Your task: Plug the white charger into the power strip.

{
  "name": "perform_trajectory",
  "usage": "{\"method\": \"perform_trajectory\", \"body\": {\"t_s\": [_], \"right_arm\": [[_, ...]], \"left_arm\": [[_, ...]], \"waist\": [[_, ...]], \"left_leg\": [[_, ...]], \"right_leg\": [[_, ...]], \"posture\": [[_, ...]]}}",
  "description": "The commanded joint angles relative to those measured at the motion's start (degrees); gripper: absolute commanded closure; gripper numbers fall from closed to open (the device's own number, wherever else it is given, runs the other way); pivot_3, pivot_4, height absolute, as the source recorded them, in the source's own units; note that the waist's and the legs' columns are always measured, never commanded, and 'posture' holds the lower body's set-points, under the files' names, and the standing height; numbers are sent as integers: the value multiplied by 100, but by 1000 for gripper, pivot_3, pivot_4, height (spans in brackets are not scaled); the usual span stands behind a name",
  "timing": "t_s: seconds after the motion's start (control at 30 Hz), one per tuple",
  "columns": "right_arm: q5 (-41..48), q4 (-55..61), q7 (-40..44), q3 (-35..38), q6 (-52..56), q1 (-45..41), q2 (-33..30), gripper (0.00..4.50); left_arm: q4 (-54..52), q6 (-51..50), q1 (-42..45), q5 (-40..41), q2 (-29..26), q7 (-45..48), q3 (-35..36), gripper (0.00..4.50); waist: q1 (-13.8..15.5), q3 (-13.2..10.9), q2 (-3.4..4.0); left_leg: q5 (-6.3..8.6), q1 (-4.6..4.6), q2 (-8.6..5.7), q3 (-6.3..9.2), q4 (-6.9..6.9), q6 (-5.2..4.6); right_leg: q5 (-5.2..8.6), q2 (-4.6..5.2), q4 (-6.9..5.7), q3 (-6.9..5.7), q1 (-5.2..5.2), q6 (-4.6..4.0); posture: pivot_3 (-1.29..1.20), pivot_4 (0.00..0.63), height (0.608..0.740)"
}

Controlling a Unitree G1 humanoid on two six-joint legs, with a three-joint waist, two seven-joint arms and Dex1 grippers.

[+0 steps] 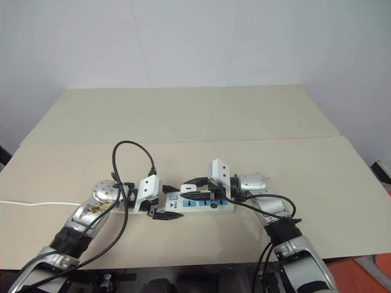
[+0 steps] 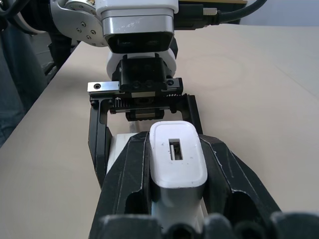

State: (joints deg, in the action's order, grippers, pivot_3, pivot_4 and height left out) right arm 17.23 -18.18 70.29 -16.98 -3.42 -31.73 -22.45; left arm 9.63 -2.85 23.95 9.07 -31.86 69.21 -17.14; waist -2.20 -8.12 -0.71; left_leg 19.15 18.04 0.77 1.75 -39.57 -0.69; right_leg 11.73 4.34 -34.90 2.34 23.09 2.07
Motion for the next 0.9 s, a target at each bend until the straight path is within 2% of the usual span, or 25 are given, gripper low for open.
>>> {"method": "perform_trajectory", "body": {"t_s": [0.03,0.47,0.63,0.9], "right_arm": [[-550,-962,-262,308,61,82,-648,3360],[-487,-673,-264,-142,241,-275,13,3360],[-528,-734,-174,-180,188,-230,-23,3360],[-466,-705,-121,-149,263,-137,-119,3360]], "left_arm": [[-65,58,-150,-141,-364,224,18,1204],[-87,64,-134,-169,-273,117,-54,1204],[-190,69,-240,-153,-295,55,-6,1204],[-221,82,-312,-94,-291,22,75,1204]], "waist": [[-1,1,-1],[-44,2,-4],[-43,3,-4],[-42,3,-4]], "left_leg": [[0,0,0,0,0,0],[0,-17,5,-3,7,0],[0,-42,4,-5,56,1],[0,-47,6,-5,61,1]], "right_leg": [[0,0,0,0,0,0],[2,-4,-8,6,-2,-5],[8,-5,-9,10,-3,-16],[9,-6,-9,10,-3,-18]], "posture": [[0,150,740],[0,150,740],[0,150,740],[0,150,740]]}}
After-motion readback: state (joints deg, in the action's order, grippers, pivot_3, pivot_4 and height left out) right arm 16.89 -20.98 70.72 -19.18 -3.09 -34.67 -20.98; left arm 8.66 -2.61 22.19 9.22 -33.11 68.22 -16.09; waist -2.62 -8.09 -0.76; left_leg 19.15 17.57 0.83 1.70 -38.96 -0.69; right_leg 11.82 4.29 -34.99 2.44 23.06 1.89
